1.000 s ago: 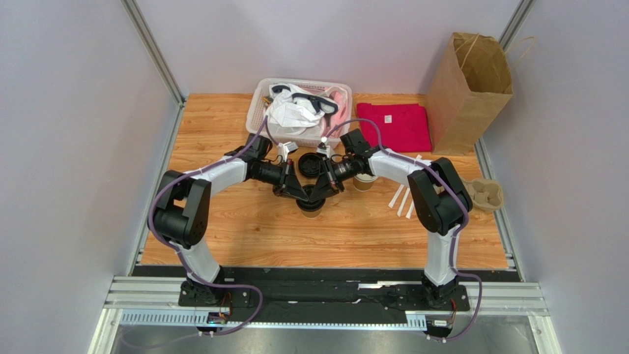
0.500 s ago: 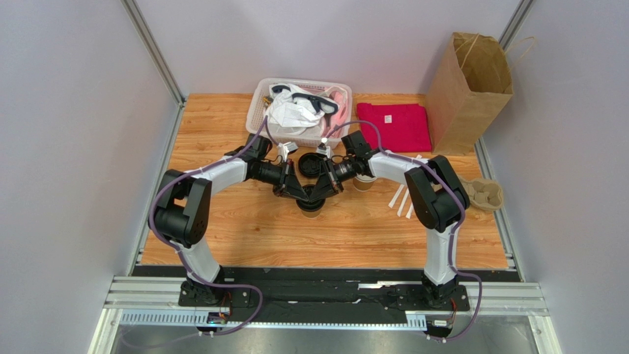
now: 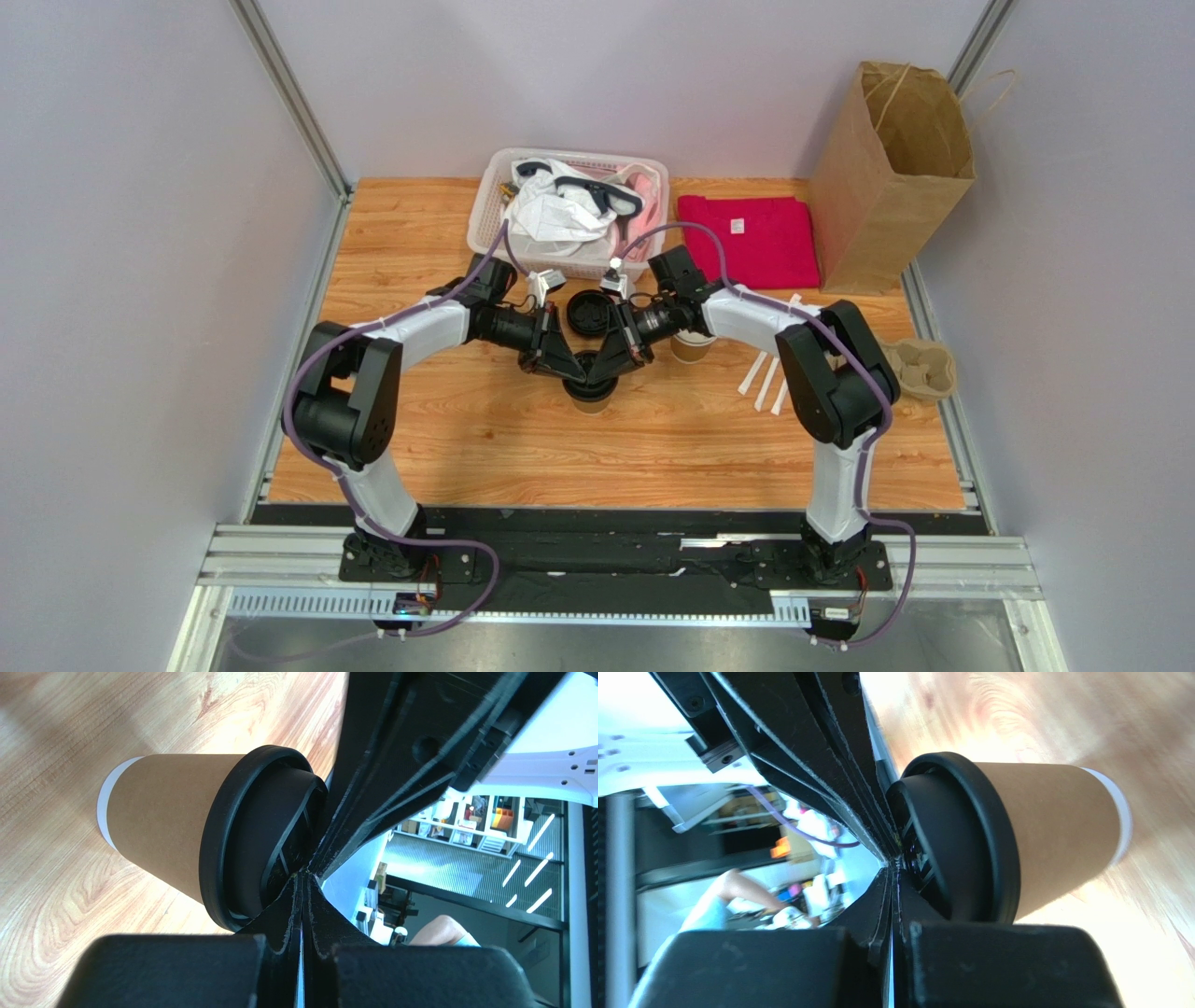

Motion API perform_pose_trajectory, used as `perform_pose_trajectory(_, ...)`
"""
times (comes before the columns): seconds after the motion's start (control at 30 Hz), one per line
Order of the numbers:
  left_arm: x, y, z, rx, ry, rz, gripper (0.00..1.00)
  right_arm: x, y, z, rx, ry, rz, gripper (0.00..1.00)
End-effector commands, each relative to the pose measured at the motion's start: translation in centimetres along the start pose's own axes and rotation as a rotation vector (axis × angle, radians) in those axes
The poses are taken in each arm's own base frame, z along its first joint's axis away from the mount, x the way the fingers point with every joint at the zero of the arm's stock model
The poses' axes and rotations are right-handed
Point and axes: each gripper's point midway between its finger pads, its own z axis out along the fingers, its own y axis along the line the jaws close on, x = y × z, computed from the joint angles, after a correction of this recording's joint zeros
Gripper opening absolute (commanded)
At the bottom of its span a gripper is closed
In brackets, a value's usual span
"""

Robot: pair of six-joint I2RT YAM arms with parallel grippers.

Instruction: Pack the takeout coffee

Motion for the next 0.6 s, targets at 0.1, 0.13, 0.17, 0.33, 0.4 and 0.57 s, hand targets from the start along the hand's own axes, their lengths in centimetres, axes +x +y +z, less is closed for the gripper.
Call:
perform_pose_trajectory(0.1, 0.0, 2.2, 0.2, -0.133, -0.028, 0.056, 0.00, -1.6, 3.1, -1.6, 0.134, -0.065, -0.142, 0.06)
perform_pose_trajectory(0.13, -0.1, 1.9, 0.2, -0.129, -0.030, 0.063, 0.00, -1.8, 3.6, -1.8, 0.136, -0.070, -0.153, 0.09)
perform_pose_trajectory(0.17, -0.2, 1.8, 0.1, -0.129, -0.034, 0.068, 0.00, -1.6, 4.1, -2.2, 0.142, -0.067, -0.148, 0.11)
perform_pose_trajectory(0.33, -0.5, 1.5, -0.3, -0.151, -0.046, 0.085, 0.00, -1.4, 4.1, -4.1, 0.284, -0.111, -0.183, 0.19)
perform_pose_trajectory(0.4, -0.3, 1.7, -0.2, -0.155, -0.044, 0.083, 0.00, -1.4, 3.3, -5.2, 0.382, -0.149, -0.196, 0.20)
perform_pose_trajectory(0.57, -0.1, 2.3, -0.1, -0.171, -0.040, 0.073, 0.00, -0.4, 0.1, -6.3, 0.547, -0.148, -0.156, 0.21)
